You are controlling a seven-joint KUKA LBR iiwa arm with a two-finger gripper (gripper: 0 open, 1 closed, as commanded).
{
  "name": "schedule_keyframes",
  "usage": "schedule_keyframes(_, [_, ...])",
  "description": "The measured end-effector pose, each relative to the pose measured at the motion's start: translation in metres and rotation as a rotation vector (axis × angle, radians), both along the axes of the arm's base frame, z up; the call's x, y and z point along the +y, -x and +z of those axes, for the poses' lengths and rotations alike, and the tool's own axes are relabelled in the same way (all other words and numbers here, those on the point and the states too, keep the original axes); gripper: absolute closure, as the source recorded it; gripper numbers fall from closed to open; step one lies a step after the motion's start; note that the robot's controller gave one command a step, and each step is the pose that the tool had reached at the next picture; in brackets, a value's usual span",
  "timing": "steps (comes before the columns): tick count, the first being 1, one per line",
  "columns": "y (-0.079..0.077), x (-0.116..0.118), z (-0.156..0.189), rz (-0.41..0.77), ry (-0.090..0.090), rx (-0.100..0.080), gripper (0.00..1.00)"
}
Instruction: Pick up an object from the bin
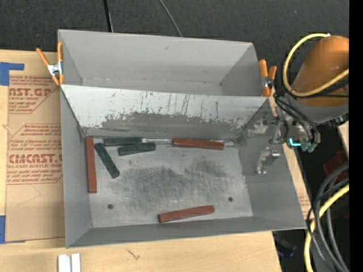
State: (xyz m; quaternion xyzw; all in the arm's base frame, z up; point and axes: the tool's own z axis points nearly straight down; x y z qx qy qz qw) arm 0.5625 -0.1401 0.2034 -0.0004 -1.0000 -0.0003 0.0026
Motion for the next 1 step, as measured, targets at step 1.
schedule_keyframes(1, [-0.0018,0.0005,0.0042,0.001,0.001,-0.008,0.0])
